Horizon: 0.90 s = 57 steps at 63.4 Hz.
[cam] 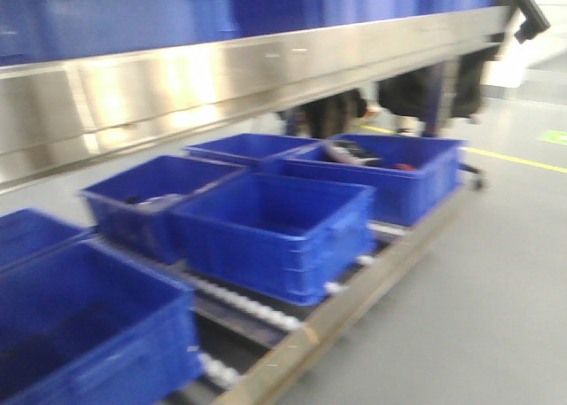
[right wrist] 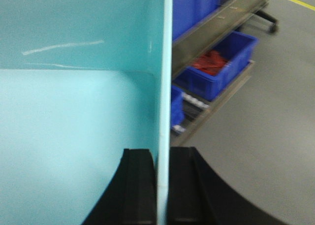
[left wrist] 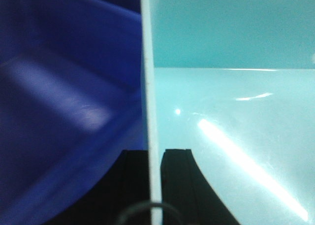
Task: Fetch blue bin and place on conveyor start
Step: 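Hold the bin with both grippers while driving away from the rack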
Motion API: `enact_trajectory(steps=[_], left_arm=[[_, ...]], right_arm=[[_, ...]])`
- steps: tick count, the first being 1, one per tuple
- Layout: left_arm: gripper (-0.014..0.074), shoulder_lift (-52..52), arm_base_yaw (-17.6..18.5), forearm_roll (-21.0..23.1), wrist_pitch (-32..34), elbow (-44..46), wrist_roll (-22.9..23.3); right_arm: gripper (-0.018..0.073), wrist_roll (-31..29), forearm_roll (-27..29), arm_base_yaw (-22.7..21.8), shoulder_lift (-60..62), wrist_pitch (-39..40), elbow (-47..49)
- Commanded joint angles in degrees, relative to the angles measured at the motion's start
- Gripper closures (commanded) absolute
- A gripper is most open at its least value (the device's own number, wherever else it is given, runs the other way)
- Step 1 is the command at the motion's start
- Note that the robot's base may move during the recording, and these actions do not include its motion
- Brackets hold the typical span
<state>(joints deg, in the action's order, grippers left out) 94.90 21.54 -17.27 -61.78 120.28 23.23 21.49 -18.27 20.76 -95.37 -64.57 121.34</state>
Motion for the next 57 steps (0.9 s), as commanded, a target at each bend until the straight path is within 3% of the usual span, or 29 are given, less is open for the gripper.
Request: enact_trajectory(steps=[1, 57], left_arm=[[0.0708, -1.00, 0.46, -0.05, 2.11, 0.70, -0.27], [0.0708, -1.00, 0.46, -0.05, 8.01, 0.70, -0.27]], right_arm=[[0.0721, -0.63, -2.52, -0.06, 1.15, 2.09, 0.58], [0.0721, -0.63, -2.52, -0.06, 1.15, 2.09, 0.58]])
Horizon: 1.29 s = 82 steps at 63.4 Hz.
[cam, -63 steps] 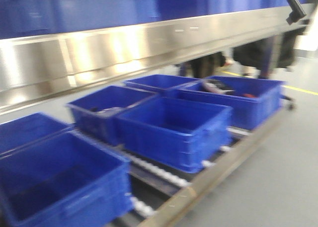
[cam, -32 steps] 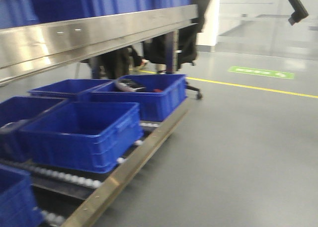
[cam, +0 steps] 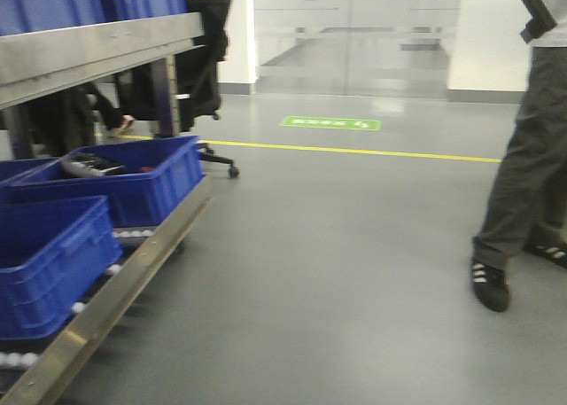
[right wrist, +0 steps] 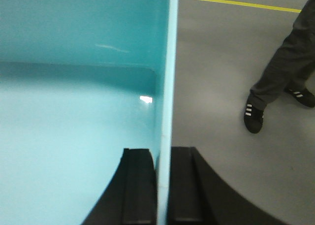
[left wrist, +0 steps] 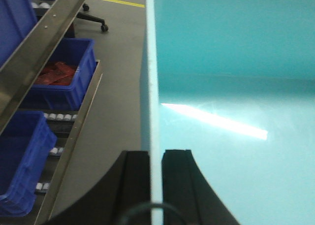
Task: Fetch blue bin and place on conveyor start
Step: 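Hold the bin with both grippers while driving away from the rack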
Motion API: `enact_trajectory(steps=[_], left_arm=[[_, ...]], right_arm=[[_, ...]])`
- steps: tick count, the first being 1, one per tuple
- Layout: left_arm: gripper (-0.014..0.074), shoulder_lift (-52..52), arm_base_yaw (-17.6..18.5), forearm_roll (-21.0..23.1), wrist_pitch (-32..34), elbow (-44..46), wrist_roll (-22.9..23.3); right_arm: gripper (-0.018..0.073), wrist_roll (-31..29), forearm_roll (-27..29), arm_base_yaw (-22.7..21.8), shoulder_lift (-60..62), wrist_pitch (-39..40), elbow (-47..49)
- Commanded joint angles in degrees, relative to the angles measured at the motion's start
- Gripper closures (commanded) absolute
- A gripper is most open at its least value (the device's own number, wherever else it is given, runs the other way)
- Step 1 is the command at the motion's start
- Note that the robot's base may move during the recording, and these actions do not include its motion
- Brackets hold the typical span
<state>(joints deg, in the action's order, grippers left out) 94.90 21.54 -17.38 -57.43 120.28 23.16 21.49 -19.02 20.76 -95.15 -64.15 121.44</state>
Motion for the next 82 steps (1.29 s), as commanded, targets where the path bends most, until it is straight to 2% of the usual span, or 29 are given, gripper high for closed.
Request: enact_trajectory(steps=[1, 32, 55, 82], left_arm=[[0.0708, -1.00, 0.46, 0.06, 3.66, 0.70, -0.20], [0.0708, -1.00, 0.46, 0.06, 3.66, 0.70, -0.20], [0.0708, -1.00, 0.46, 0.06, 3.66, 0.70, -0.20], [0.0708, -1.00, 0.46, 0.06, 3.66, 0.70, -0.20]], right_arm=[[0.0721, -0.63, -1.76, -0.06, 0.93, 1.67, 0.49], [0.0721, -0.63, -1.76, -0.06, 0.93, 1.67, 0.49], [0.0721, -0.63, -3.25, -0.06, 0.93, 10.48, 0.49], [0.0721, -0.63, -2.97, -0.06, 0.93, 10.46, 0.49]])
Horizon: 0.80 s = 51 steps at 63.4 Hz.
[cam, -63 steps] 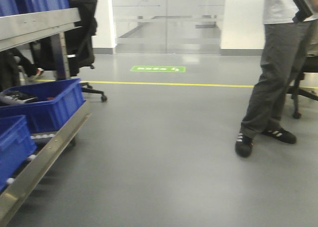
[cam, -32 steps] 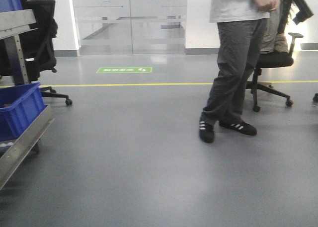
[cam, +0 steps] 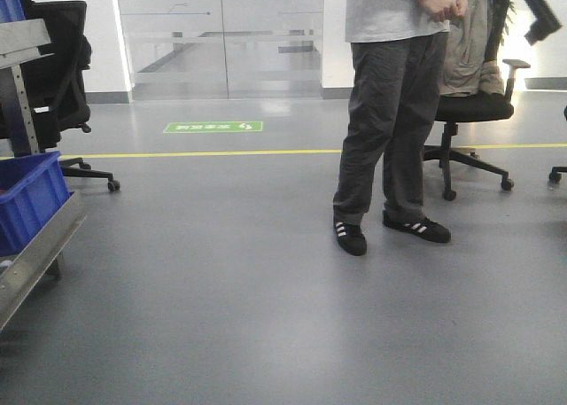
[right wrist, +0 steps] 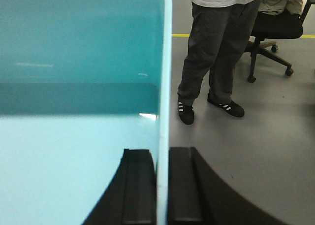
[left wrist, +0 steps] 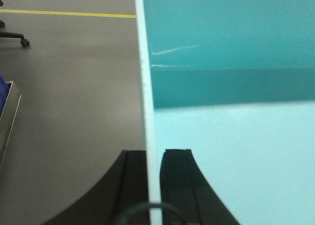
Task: Fetch blue bin and place on conveyor start
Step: 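Hold the bin with both grippers while driving away from the rack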
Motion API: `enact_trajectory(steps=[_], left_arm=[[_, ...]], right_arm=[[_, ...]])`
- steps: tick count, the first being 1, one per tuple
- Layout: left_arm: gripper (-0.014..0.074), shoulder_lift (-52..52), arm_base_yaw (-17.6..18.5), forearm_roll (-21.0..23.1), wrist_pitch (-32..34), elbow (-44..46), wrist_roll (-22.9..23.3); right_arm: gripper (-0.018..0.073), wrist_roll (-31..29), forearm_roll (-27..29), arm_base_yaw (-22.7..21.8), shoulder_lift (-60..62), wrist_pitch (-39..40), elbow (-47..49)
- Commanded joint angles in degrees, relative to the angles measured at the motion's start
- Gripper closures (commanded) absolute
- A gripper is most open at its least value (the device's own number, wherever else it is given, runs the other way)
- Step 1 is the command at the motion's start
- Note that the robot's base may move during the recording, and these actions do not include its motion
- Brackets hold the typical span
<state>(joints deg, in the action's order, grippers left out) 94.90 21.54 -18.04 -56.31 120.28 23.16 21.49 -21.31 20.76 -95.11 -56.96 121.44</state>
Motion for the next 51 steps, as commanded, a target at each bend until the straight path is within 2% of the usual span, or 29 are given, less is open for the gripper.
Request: enact_trajectory(steps=[1, 16, 51], left_arm=[[0.0708, -1.00, 0.46, 0.72, 2.54, 0.70, -0.20], [0.0708, -1.00, 0.46, 0.72, 2.54, 0.70, -0.20], [0.0708, -1.00, 0.46, 0.72, 2.54, 0.70, -0.20]], right_arm=[[0.0721, -0.63, -0.69, -0.06, 0.89, 3.13, 0.49], [0.0721, -0.63, -0.69, -0.06, 0.89, 0.23, 0.49], [0.0721, -0.63, -0.69, -0.06, 0.89, 0.45, 0.49]])
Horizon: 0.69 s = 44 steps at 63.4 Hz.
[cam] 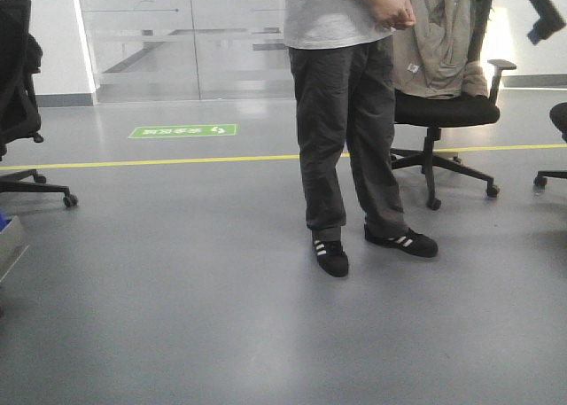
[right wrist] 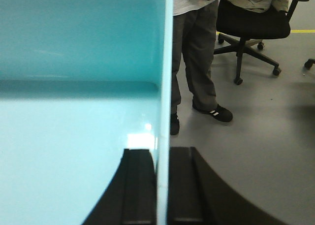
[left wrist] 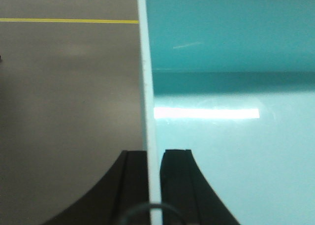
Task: Fetch blue bin and place on conveyor start
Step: 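Hold the bin with both grippers while driving away from the rack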
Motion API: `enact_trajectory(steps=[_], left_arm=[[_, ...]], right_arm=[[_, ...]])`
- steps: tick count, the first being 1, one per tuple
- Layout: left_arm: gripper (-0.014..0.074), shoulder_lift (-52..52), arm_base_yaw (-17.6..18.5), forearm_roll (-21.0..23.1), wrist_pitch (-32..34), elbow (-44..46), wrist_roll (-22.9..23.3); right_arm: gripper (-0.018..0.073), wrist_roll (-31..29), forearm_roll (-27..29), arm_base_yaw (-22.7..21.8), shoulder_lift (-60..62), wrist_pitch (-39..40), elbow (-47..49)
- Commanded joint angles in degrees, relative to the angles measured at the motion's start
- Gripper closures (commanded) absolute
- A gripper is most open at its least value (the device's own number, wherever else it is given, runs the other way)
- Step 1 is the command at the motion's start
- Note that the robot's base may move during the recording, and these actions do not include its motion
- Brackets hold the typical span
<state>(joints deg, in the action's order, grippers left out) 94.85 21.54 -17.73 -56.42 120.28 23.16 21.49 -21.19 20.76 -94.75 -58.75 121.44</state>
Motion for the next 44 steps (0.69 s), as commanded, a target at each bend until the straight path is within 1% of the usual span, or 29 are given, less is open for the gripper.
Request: enact_trajectory(steps=[1, 44], left_arm=[[0.0708, -0.95, 0.46, 0.42, 2.65, 0.70, -0.20], [0.0708, -0.95, 0.46, 0.42, 3.12, 0.70, -0.20]], right_arm=[[0.0721, -0.63, -0.80, -0.06, 0.54, 2.24, 0.49], [0.0721, -0.63, -0.55, -0.06, 0.44, 2.60, 0.49]])
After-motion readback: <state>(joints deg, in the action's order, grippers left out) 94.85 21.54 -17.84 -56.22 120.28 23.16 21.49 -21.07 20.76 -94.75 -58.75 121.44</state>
